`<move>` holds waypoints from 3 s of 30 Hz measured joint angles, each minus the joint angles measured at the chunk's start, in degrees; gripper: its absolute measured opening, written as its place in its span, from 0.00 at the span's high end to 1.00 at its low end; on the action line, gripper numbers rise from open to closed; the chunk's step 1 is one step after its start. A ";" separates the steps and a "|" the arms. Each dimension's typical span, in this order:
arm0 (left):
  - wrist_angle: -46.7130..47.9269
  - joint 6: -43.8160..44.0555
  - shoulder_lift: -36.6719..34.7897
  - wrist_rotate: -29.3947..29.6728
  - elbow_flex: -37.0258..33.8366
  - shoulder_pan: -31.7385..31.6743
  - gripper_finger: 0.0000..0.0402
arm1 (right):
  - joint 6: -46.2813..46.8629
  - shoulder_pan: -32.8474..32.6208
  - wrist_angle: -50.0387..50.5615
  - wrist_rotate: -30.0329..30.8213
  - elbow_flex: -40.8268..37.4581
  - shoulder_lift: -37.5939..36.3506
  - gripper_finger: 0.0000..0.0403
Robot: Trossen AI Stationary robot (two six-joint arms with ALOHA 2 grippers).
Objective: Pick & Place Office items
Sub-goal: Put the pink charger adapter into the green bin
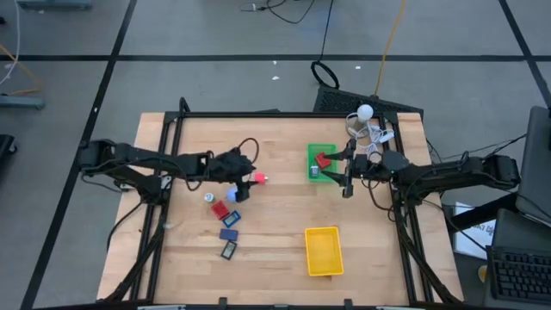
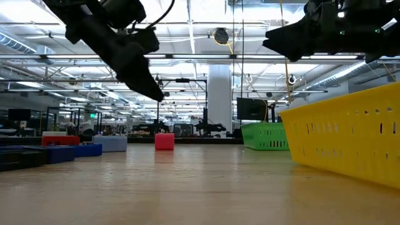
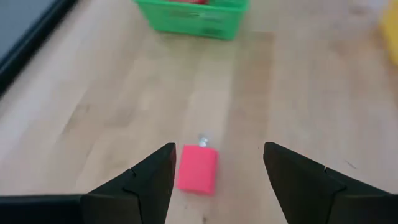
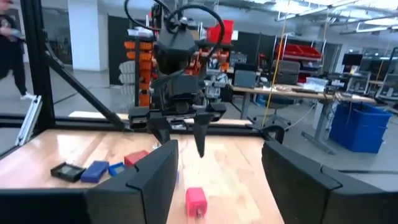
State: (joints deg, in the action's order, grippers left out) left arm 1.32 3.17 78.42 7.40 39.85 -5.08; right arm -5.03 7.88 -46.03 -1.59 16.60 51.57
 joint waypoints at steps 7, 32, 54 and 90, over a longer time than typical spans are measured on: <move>-0.79 5.49 6.66 -0.36 0.01 -2.54 0.36 | 1.27 1.06 1.66 0.00 -0.07 0.66 0.41; -12.24 -7.59 20.54 -7.70 0.03 -5.42 0.41 | 5.12 1.12 1.90 0.29 -0.02 4.19 0.45; -31.62 0.17 19.49 -19.94 0.01 -5.77 0.62 | 3.21 0.61 -2.88 6.39 0.04 12.20 0.45; -36.12 18.16 20.06 -43.85 4.38 -7.07 0.62 | -17.04 -12.70 3.68 5.69 22.40 38.38 0.38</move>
State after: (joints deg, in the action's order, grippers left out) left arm -34.80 21.33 98.48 -36.45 44.23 -12.15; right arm -22.07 -4.82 -42.35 4.10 39.00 89.95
